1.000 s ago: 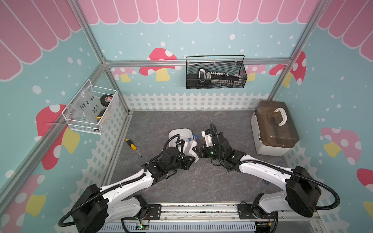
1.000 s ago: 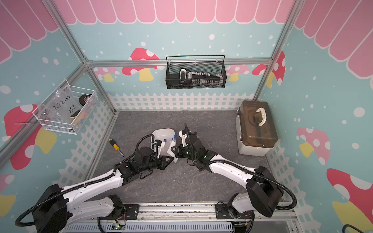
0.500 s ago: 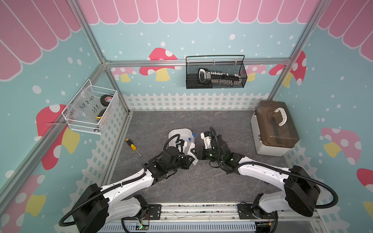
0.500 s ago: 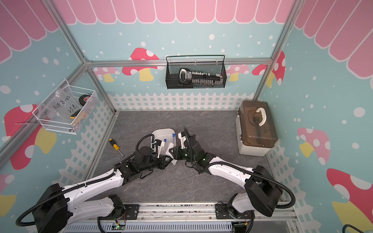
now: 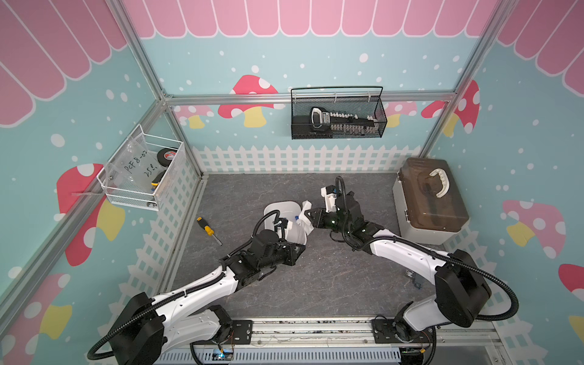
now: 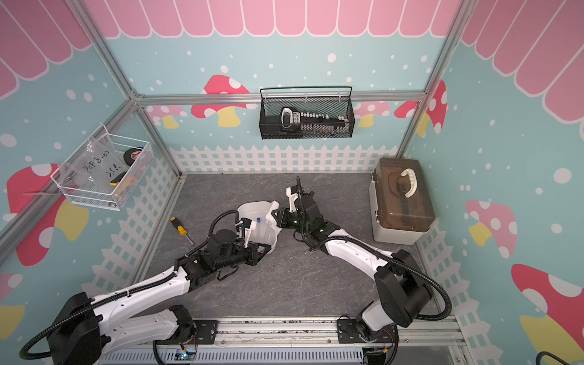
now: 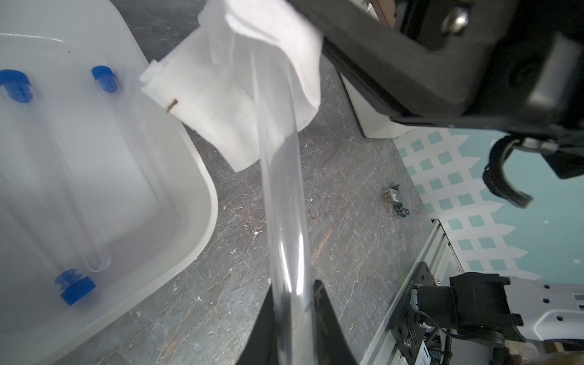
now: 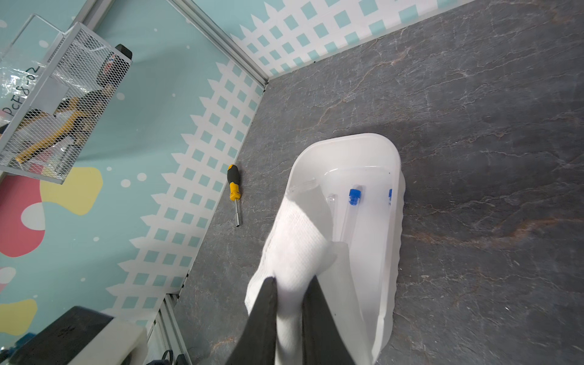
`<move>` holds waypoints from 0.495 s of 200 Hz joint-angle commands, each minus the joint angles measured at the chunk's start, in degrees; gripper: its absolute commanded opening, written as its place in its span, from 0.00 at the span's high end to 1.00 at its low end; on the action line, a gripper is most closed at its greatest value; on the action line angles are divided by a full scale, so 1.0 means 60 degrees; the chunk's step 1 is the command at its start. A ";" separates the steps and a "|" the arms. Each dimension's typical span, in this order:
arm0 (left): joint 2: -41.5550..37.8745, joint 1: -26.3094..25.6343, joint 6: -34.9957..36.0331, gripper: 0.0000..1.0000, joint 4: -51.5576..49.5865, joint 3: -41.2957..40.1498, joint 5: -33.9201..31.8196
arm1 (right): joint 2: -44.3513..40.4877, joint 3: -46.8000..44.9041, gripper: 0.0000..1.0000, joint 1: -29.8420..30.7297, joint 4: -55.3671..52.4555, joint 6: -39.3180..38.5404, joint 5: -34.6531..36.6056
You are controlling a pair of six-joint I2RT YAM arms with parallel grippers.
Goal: Wipe the exteriors of test tubes
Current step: Wipe the dirt from the test tube.
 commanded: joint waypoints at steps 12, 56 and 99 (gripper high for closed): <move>-0.0066 -0.0183 0.0355 0.92 0.0659 0.0416 0.0690 | -0.0381 -0.0755 0.85 0.0916 -0.0470 0.0116 -0.0214; -0.0059 -0.0180 0.0369 0.92 0.0631 0.0431 0.0577 | -0.0849 -0.1654 0.85 0.1744 -0.0440 0.0649 0.0163; -0.0025 -0.0183 0.0355 0.92 0.0590 0.0450 0.0689 | -0.0615 -0.1395 0.85 0.1671 -0.0399 0.0346 0.0465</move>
